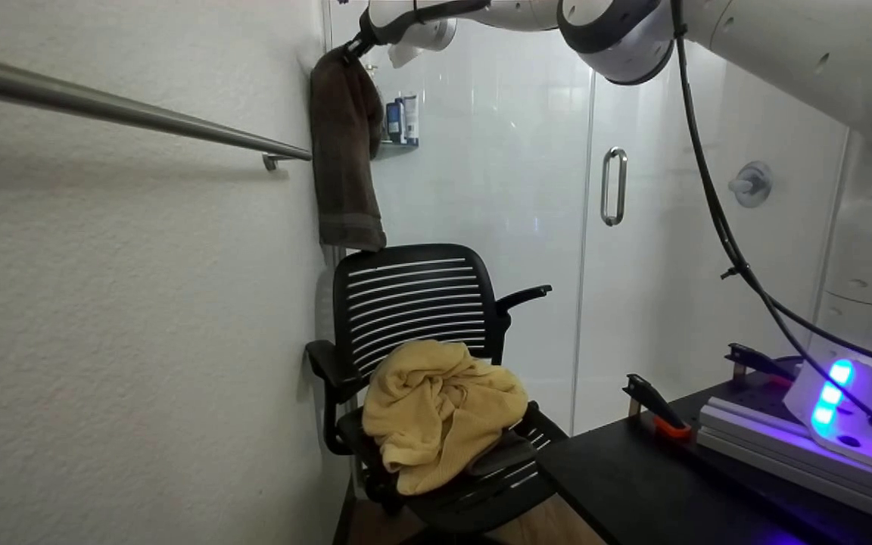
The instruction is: Hang the dark towel on the back of the chair
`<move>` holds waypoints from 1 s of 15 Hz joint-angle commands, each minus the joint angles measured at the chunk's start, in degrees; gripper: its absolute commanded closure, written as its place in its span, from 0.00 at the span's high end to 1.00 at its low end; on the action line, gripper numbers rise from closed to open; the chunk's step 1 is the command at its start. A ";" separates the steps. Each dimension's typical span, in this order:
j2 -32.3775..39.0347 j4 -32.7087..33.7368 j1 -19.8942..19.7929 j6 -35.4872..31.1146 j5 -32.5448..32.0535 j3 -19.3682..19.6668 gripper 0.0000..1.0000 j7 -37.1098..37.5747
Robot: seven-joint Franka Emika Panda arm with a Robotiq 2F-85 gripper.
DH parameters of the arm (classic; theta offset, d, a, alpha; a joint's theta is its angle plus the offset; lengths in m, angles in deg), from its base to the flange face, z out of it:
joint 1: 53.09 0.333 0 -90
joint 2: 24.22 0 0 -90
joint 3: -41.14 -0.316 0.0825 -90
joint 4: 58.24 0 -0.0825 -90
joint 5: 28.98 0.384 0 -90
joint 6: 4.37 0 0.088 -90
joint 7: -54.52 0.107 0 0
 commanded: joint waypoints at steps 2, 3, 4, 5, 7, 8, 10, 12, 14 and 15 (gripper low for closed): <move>-6.61 -5.26 3.46 9.50 -9.16 10.85 0.03 10.89; -7.11 -5.64 4.34 10.79 -11.79 13.09 0.03 13.24; -7.54 -5.93 5.20 11.79 -14.41 15.41 0.03 15.74; -7.85 -6.55 6.04 12.60 -17.01 17.66 0.03 18.19; -8.58 -8.41 7.97 14.30 -22.42 22.31 0.03 23.60; -8.82 -9.63 9.00 15.06 -25.14 24.56 0.03 26.30; -9.44 -12.10 11.31 18.35 -29.88 28.37 0.03 31.05; -10.56 -15.49 13.90 22.72 -33.95 31.39 0.03 34.72; -12.22 -19.41 16.63 27.90 -37.03 33.53 0.03 37.59; -13.07 -21.30 17.51 29.38 -37.50 33.85 0.03 38.81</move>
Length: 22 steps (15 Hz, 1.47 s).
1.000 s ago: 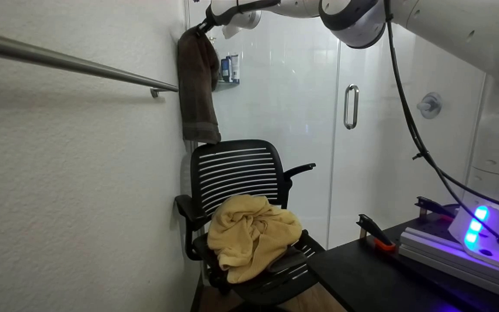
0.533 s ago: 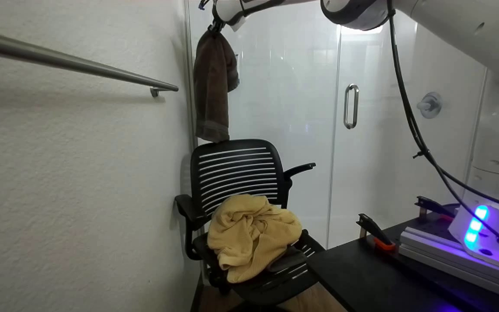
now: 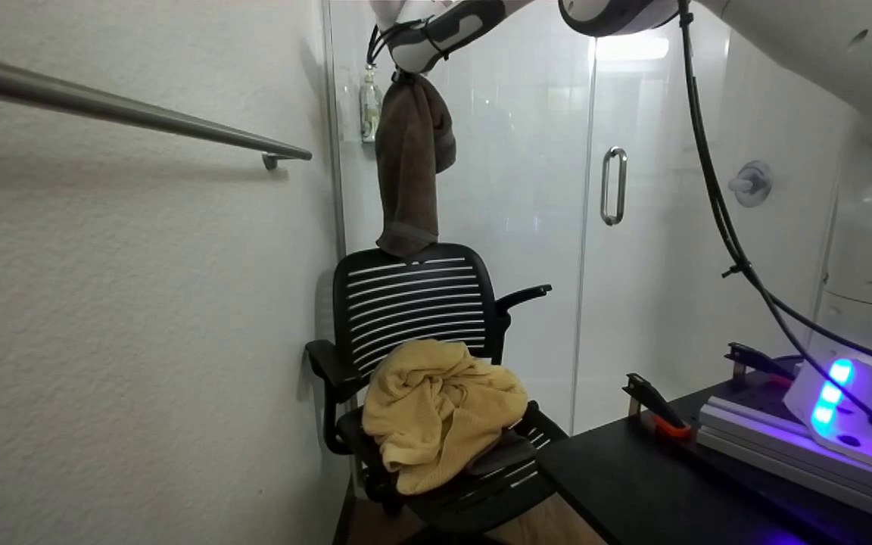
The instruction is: Hang the dark towel on the back of the chair
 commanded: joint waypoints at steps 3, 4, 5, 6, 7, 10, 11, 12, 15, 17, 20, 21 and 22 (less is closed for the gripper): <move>-8.94 -14.42 4.99 4.52 -2.50 2.34 0.03 9.81; -9.18 -14.35 5.06 2.97 -4.36 3.77 0.03 12.35; -9.33 -14.05 5.04 1.57 -6.03 4.93 0.03 14.74; -8.73 -12.41 4.43 -1.39 -8.27 6.27 0.03 16.59; -8.24 -10.95 3.86 -3.93 -10.28 7.43 0.03 18.01; -6.69 -6.93 1.94 -10.56 -14.28 11.10 0.03 21.56; -6.17 -6.20 1.40 -11.91 -14.47 11.88 0.03 23.26; -5.60 -5.79 0.87 -13.05 -13.99 12.11 0.03 24.84; -3.72 -5.31 -0.45 -16.57 -12.37 11.15 0.03 26.40; -2.27 -4.47 -1.47 -19.86 -10.88 9.86 0.03 26.08; -0.10 -2.35 -3.27 -25.43 -7.69 7.42 0.03 24.96; 0.62 -1.46 -3.91 -26.73 -6.63 6.68 0.03 24.68; 1.51 -0.36 -4.59 -27.79 -5.42 5.92 0.03 24.26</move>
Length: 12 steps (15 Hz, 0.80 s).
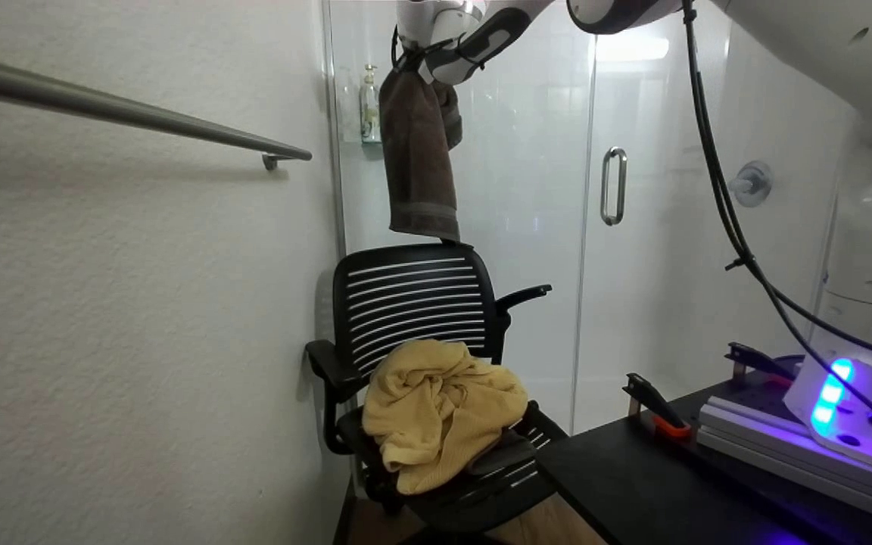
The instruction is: Hang the dark towel on the back of the chair
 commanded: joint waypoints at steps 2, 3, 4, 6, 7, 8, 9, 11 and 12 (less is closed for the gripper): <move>4.60 7.51 -4.68 -5.69 5.27 -4.22 0.03 -3.70; 5.31 8.65 -5.26 -6.35 6.33 -5.13 0.03 -4.94; 5.85 9.46 -5.72 -6.80 7.40 -5.94 0.03 -5.97; 6.90 10.86 -6.69 -6.93 9.45 -7.73 0.03 -8.09; 7.63 12.01 -7.20 -6.92 10.24 -8.50 0.03 -9.33; 8.22 13.14 -7.62 -6.85 11.12 -9.36 0.03 -10.64; 8.86 14.36 -8.01 -6.94 11.92 -10.22 0.03 -12.13; 9.84 16.34 -8.67 -7.10 13.32 -12.01 0.03 -15.59; 10.03 17.20 -9.08 -7.28 13.86 -12.95 0.03 -18.07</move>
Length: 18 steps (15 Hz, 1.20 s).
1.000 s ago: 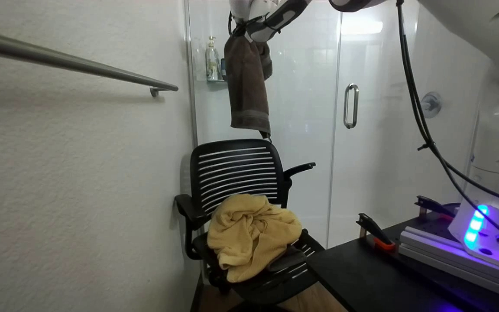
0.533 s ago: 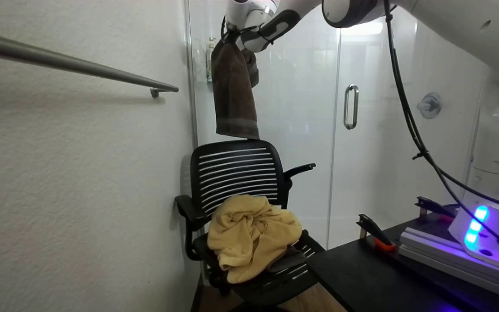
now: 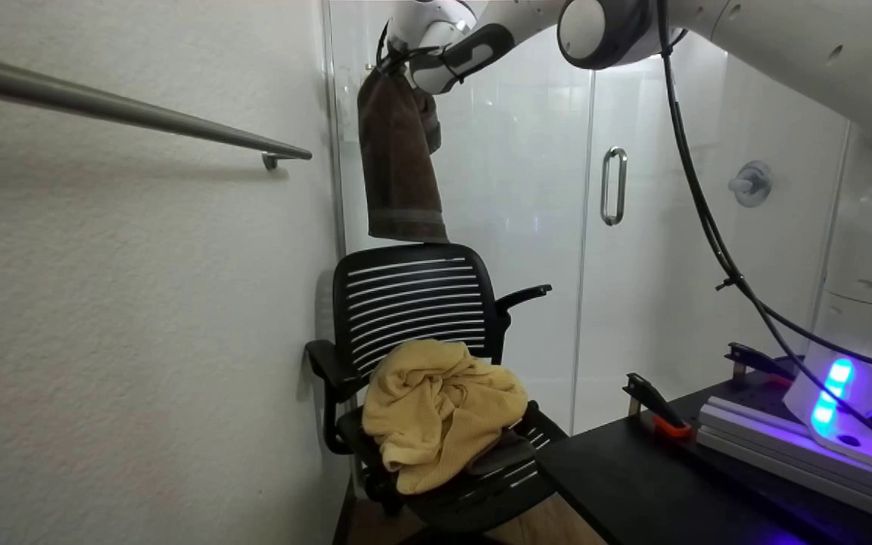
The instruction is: Hang the dark towel on the back of the chair
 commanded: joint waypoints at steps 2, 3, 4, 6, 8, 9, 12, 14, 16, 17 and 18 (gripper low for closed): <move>2.85 7.35 -2.84 -1.81 3.14 -4.67 0.03 -11.64; 3.05 7.96 -3.08 -2.15 3.67 -5.46 0.03 -13.70; 3.16 8.21 -3.30 -2.18 4.21 -6.32 0.03 -15.56; 3.60 8.26 -3.79 -2.41 5.47 -8.15 0.03 -18.55; 4.07 8.04 -4.07 -2.13 6.67 -9.76 0.03 -20.65; 4.30 7.45 -4.19 -1.96 7.08 -10.51 0.03 -21.35; 5.48 6.50 -4.65 -1.31 8.34 -12.17 0.03 -22.17; 6.35 6.32 -4.83 -0.92 8.67 -13.01 0.03 -22.58; 6.96 6.65 -5.05 -0.52 8.69 -13.44 0.03 -23.20; 7.23 7.32 -5.21 -0.49 8.39 -13.25 0.03 -23.24; 7.29 8.49 -5.25 -0.44 7.80 -12.43 0.03 -23.16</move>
